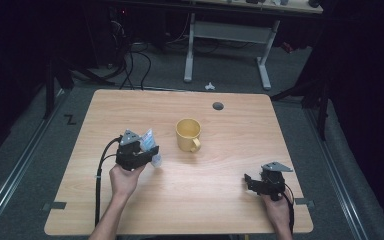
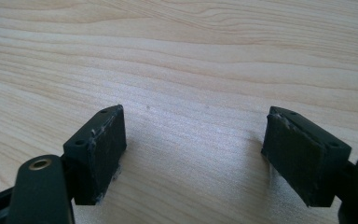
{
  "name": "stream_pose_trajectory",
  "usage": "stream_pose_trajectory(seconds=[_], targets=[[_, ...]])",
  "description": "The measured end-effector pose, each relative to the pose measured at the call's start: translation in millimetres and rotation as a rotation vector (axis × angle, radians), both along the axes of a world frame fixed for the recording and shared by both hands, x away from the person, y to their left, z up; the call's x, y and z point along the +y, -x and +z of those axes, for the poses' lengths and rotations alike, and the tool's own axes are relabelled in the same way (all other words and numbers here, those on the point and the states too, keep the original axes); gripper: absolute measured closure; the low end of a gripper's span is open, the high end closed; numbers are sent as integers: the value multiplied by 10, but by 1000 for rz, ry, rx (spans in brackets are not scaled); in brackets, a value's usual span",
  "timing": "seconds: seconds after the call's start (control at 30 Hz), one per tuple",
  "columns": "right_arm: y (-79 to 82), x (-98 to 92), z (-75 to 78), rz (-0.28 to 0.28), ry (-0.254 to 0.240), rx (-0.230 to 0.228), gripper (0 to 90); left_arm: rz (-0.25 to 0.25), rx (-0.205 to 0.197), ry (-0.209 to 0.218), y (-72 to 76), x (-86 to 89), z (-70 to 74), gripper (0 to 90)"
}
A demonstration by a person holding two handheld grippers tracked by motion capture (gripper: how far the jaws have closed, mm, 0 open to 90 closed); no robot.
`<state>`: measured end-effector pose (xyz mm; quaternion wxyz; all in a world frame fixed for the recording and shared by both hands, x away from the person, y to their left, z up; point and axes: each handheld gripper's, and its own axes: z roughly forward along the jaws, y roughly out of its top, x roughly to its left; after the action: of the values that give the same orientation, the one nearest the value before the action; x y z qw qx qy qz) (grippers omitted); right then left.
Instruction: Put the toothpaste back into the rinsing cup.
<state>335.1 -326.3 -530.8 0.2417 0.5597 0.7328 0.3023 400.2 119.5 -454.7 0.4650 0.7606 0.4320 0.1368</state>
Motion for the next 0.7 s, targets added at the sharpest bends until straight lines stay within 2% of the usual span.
stream_pose_trajectory(seconds=[0.23, 0.7], targets=[[0, -1, 0, 1, 1, 0, 213, -12, -17, -6, 14, -14, 87, 649], [0, -1, 0, 1, 1, 0, 212, -34, -52, 18, 5, -55, 308, 649]])
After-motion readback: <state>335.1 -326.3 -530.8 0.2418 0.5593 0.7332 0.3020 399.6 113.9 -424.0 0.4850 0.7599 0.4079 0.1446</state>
